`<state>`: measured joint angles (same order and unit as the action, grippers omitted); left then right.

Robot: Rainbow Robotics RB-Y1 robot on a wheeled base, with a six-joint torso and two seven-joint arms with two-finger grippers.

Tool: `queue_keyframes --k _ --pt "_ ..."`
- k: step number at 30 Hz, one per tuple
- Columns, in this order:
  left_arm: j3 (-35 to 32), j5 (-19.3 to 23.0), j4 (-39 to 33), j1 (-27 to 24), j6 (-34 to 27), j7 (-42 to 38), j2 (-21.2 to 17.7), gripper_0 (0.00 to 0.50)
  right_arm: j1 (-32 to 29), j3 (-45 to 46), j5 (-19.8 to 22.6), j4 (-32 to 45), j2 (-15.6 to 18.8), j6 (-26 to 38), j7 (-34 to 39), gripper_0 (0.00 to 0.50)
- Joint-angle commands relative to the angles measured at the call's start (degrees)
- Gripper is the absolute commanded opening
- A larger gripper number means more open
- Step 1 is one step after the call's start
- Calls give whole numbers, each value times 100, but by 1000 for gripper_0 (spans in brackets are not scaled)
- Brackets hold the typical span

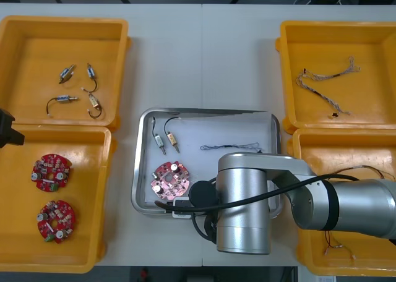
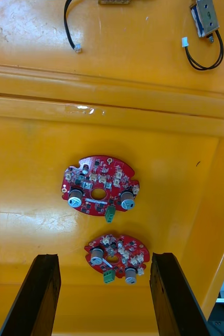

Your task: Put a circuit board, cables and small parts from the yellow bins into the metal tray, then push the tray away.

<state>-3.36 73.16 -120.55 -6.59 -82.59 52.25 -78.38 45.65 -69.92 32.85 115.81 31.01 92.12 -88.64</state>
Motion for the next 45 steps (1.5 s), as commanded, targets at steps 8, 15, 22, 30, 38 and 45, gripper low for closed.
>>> queue_keyframes --k 8,15,22,30,38,45 --pt "-201 31 -3 0 42 -444 -274 500 -4 -74 -261 55 20 -54 250 23" --pt "-201 31 -3 0 42 -444 -274 500 497 -83 -226 231 327 -54 171 0" --pt "-201 31 -3 0 42 -444 -274 500 989 -83 -121 222 424 -54 127 0" --pt "-201 31 -3 0 42 -444 -274 500 1385 -83 -121 11 450 -142 -13 0" --pt "-201 31 -3 0 42 -444 -274 500 1719 -83 -121 -384 371 -379 -215 0" --pt "-201 31 -3 0 42 -444 -274 500 1930 -83 -112 -736 345 -608 -391 0"
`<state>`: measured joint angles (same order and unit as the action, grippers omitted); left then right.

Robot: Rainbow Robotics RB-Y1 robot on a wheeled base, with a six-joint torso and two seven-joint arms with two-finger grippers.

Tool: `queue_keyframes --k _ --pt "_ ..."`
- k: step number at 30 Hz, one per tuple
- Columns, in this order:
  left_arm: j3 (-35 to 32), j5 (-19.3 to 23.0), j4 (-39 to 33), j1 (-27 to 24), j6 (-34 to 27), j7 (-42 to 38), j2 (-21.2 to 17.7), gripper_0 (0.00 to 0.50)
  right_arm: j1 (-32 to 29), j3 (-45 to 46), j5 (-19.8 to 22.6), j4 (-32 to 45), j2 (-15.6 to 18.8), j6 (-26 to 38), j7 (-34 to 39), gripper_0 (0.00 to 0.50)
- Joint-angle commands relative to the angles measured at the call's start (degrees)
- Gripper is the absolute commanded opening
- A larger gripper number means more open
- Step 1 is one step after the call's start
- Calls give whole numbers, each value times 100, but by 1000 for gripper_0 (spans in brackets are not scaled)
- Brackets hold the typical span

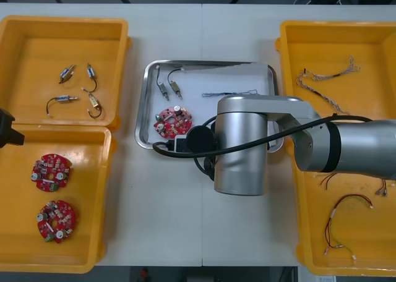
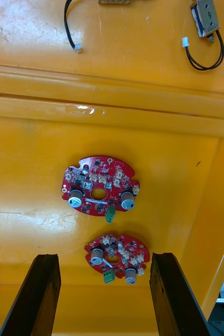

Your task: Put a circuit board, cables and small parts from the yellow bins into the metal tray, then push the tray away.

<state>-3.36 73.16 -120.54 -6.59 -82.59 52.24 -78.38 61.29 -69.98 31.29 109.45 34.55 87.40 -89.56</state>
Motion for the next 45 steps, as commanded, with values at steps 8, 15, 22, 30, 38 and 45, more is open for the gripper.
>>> queue_keyframes --k 8,15,22,30,38,45 --pt "-200 31 -5 0 42 -443 -274 500 551 -77 52 -521 -10 -628 -493 0" --pt "-200 31 -5 0 42 -443 -274 500 744 -77 52 -1013 -45 -1155 -695 0" --pt "-200 31 -5 0 42 -443 -274 500 1025 -192 210 -1629 -54 -1884 -871 0" --pt "-200 31 -5 0 42 -443 -274 500 1131 -200 210 -2191 -63 -2561 -1002 0" --pt "-200 31 -5 0 42 -443 -274 500 1263 -200 219 -2692 -116 -3185 -1099 0" --pt "-200 31 -5 0 42 -443 -274 500 1377 -200 210 -3017 -142 -3695 -1169 0"
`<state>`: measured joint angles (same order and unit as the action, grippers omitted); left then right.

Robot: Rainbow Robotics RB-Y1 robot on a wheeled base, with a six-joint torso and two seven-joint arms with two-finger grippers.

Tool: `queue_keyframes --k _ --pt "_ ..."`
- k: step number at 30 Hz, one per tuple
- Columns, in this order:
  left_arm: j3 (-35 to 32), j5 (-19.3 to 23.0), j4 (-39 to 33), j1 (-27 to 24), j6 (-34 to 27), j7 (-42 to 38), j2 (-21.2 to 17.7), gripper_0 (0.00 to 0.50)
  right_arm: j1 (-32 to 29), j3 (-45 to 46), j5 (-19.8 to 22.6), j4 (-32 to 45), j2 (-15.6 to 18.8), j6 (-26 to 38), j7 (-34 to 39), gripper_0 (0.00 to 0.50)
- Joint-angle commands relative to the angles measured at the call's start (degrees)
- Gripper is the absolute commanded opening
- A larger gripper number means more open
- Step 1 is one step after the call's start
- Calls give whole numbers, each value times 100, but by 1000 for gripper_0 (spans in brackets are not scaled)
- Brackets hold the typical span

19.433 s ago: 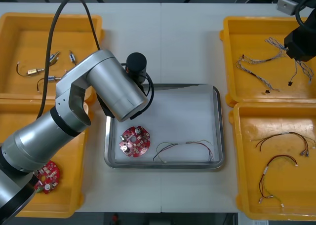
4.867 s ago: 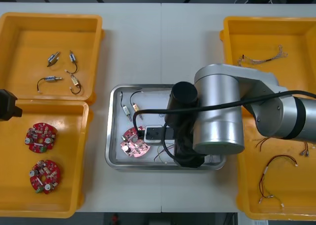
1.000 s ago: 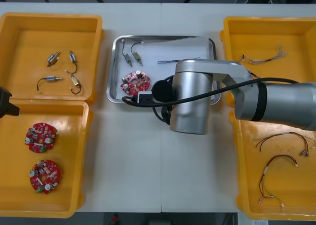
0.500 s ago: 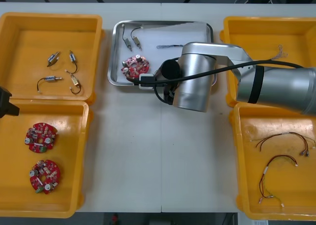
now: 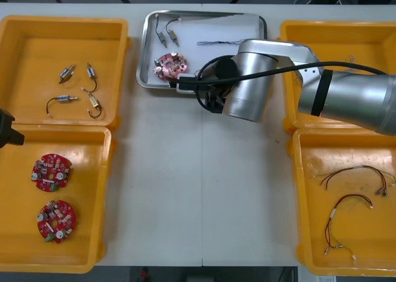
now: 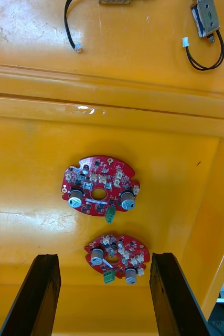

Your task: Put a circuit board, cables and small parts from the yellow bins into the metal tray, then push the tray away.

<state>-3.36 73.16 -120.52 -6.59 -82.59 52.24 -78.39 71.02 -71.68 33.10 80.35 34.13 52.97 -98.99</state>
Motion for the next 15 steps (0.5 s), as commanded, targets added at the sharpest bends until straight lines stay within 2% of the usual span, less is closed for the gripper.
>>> queue_keyframes --k 1,8,15 --pt "-200 31 -7 0 42 -443 -274 500 430 -30 30 -160 -108 -340 -235 0" --pt "-200 31 -7 0 42 -443 -274 500 483 -30 30 -432 -108 -972 -261 0" --pt "-200 31 -7 0 42 -443 -274 500 483 -30 -76 -634 -117 -1333 -279 0"
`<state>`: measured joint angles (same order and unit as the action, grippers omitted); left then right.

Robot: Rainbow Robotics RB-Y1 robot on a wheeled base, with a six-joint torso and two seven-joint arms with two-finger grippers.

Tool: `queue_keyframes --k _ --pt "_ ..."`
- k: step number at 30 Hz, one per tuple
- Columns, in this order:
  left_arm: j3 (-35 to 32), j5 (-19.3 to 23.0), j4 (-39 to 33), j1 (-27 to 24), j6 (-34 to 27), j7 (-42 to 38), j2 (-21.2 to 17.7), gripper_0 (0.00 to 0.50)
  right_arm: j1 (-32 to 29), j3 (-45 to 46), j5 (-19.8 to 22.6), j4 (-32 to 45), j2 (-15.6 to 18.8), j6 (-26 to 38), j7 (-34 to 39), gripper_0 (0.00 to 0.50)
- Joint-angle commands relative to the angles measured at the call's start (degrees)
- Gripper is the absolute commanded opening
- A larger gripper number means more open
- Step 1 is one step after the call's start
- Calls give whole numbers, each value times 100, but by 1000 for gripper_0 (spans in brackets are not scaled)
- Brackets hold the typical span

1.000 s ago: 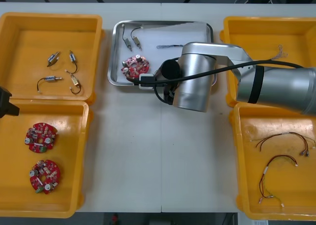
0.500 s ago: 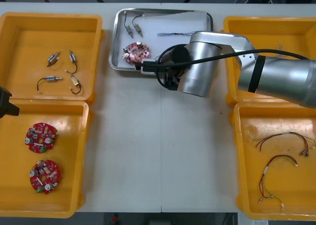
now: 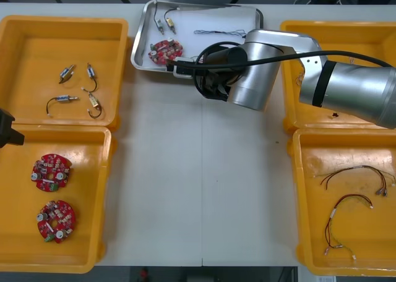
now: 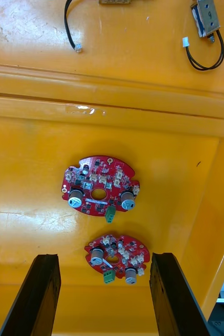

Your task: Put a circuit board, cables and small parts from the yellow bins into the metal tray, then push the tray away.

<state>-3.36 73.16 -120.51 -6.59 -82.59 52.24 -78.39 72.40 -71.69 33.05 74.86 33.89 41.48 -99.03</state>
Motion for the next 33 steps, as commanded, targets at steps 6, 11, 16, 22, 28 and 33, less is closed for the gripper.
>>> queue_keyframes --k 6,11,16,22,28,33 --pt "-200 31 -7 0 42 -443 -274 500 345 -64 -62 -120 -93 -237 -275 0" --pt "-200 31 -7 0 42 -443 -274 500 337 -284 -62 -103 -93 -255 -266 102" --pt "-200 31 -7 0 42 -443 -274 500 337 -477 -62 -103 -93 -325 -257 389" --pt "-200 31 -7 0 42 -443 -274 500 381 -495 202 -85 -23 -325 -275 500" --pt "-200 31 -7 0 42 -443 -274 500 389 -152 237 99 82 0 -310 500" --pt "-200 31 -7 0 42 -443 -274 500 381 524 527 442 153 949 -336 500"
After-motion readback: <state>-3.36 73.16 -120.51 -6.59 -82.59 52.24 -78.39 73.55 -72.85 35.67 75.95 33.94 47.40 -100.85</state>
